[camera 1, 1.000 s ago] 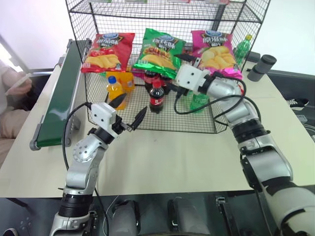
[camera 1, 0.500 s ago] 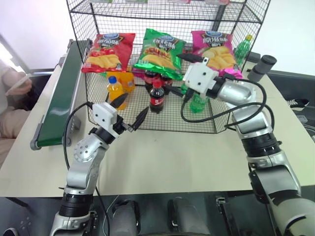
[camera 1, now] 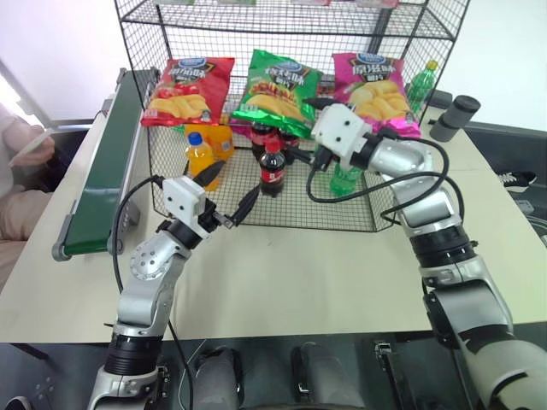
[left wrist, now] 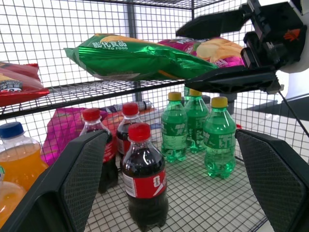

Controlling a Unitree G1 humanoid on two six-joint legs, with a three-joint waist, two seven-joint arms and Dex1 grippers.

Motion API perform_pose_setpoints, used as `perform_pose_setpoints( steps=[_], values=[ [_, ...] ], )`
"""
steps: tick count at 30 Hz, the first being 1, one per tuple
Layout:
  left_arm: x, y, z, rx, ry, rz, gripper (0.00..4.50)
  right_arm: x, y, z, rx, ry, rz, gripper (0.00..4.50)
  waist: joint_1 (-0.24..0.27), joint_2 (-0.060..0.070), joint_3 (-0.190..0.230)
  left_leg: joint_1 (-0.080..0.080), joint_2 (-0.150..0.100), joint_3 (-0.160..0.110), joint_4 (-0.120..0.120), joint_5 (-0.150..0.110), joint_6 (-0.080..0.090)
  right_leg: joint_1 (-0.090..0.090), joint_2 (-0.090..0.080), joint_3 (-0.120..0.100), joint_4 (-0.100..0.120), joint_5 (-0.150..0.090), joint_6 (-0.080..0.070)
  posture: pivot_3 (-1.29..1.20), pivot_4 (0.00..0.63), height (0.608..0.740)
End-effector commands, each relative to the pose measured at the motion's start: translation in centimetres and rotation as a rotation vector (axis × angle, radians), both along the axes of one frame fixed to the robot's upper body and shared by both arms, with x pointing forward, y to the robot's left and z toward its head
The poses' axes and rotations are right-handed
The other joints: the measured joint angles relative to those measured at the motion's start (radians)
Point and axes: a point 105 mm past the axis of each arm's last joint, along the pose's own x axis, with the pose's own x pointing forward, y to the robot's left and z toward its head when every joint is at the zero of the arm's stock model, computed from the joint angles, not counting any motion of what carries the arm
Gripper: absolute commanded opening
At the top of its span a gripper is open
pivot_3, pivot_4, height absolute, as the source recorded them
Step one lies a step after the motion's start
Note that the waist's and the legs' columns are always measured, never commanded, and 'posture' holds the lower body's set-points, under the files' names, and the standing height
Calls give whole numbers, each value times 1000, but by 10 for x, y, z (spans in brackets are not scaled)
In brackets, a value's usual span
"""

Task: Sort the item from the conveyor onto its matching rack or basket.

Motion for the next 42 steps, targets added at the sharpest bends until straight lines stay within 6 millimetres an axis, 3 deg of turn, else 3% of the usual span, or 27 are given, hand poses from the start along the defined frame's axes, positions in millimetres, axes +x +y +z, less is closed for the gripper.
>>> perform_pose_setpoints(
  steps=[1, 5, 19, 25, 28, 33, 42],
  values=[
    [-6, -1, 13, -5, -57, -4, 4500, -2, 2, 20, 32, -63, 18, 2207, 0, 0, 0, 0, 0, 0, 0, 0, 0, 0, 0, 0, 0, 0, 0, 0, 150, 740],
    [-7, -2, 12, -2, -61, -8, 4500, -2, 1, 20, 40, -59, 19, 102, 1, 0, 0, 0, 0, 0, 0, 0, 0, 0, 0, 0, 0, 0, 0, 0, 150, 740],
    [-5, -4, 12, -9, -58, -8, 4500, 17, -1, 34, 35, -158, -67, 19, 0, 0, 0, 0, 0, 0, 0, 0, 0, 0, 0, 0, 0, 0, 0, 0, 150, 740],
    [-5, -5, 12, -5, -61, -9, 4500, 29, 2, 30, -1, -172, -87, 19, -2, 0, 0, 0, 0, 0, 0, 0, 0, 0, 0, 0, 0, 0, 0, 0, 150, 740],
    [-5, -4, 11, -3, -60, -2, 4500, 30, 0, 29, 1, -178, -86, 1027, -2, 0, 0, 0, 0, 0, 0, 0, 0, 0, 0, 0, 0, 0, 0, 0, 150, 740],
    [-5, -4, 11, -5, -59, 1, 4500, 24, -1, 29, 17, -159, -48, 3485, -1, 0, 0, 0, 0, 0, 0, 2, -3, 0, 0, 0, 0, 0, 0, 0, 150, 740],
    [-4, -5, 11, -6, -61, -5, 4500, 11, -13, 13, -27, -121, -29, 3485, 0, 0, 0, 0, 0, 0, 0, 2, -4, 0, 0, 0, 0, 0, 0, 0, 150, 740]
  ],
)
